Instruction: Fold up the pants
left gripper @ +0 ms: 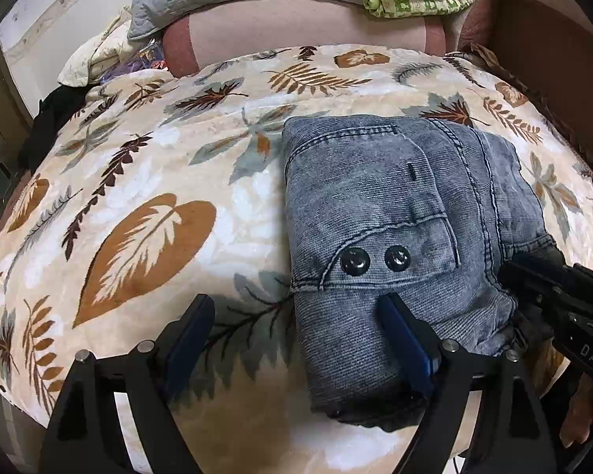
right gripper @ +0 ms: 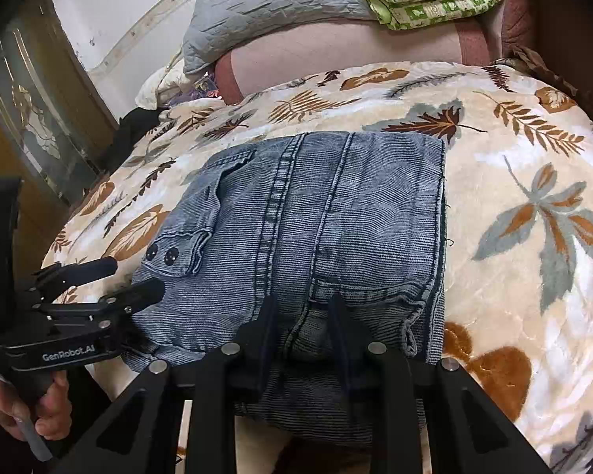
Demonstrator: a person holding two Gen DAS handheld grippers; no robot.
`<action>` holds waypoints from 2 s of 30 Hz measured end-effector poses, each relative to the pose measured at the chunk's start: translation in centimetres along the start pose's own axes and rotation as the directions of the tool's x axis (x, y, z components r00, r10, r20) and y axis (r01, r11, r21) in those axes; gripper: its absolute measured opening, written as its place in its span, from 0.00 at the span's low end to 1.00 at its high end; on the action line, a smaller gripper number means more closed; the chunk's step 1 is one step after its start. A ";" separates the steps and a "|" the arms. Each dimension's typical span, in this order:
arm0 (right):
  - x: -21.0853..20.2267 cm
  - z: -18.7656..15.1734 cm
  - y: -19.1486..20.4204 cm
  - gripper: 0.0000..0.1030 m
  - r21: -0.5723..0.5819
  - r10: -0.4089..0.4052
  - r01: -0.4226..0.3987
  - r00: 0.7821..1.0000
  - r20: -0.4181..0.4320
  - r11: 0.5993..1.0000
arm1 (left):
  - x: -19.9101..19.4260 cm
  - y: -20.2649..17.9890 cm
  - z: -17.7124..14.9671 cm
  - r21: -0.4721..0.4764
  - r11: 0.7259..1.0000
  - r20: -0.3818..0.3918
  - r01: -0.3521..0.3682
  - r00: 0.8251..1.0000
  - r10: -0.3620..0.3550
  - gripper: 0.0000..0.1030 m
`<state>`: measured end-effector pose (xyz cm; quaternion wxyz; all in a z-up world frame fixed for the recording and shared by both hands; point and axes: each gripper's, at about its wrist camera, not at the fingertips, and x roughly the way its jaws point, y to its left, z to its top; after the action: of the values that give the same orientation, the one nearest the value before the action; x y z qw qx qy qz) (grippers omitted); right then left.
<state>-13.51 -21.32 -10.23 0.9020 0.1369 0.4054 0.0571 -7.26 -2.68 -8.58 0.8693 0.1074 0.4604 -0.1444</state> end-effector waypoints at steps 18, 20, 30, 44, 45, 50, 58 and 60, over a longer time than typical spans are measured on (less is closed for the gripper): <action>-3.8 4.3 -8.6 0.67 0.283 -0.018 0.016 1.000 0.003 0.959 | 2.3 5.3 5.2 -0.077 0.964 -0.048 0.254 0.965 -0.258 0.83; -2.9 4.6 -9.5 0.68 0.305 0.008 0.004 0.999 -0.038 0.952 | 2.3 5.3 5.1 -0.074 0.948 -0.034 0.310 0.949 -0.313 0.84; 1.6 4.1 -8.3 0.69 0.308 0.143 -0.090 0.978 -0.152 0.947 | 3.4 4.4 4.5 -0.027 0.873 -0.054 0.487 0.871 -0.488 0.84; 4.4 5.1 -4.9 0.65 0.207 0.183 -0.148 0.969 -0.166 0.967 | 5.0 3.6 4.5 -0.090 0.774 -0.098 0.627 0.768 -0.633 0.83; 4.4 5.0 -4.7 0.60 0.191 0.173 -0.140 0.971 -0.164 0.971 | 4.9 3.6 4.6 -0.090 0.769 -0.089 0.633 0.764 -0.639 0.83; 3.1 5.1 -3.5 0.33 0.122 0.158 -0.144 0.981 -0.111 0.982 | 3.7 2.8 4.4 -0.019 0.781 -0.045 0.625 0.780 -0.625 0.78; 0.5 7.0 -0.2 0.31 0.035 0.169 -0.168 0.985 -0.028 0.985 | 0.2 3.4 5.4 0.067 0.790 0.078 0.609 0.786 -0.613 0.64; 0.4 8.2 0.8 0.31 0.020 0.181 -0.181 0.983 -0.012 0.983 | -0.8 4.5 6.0 0.069 0.804 0.127 0.591 0.794 -0.595 0.64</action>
<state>-7.08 -22.16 -5.08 0.8890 0.1814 0.3980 0.1359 -1.53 -0.28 -4.35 0.8094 -0.0417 0.4058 -0.4224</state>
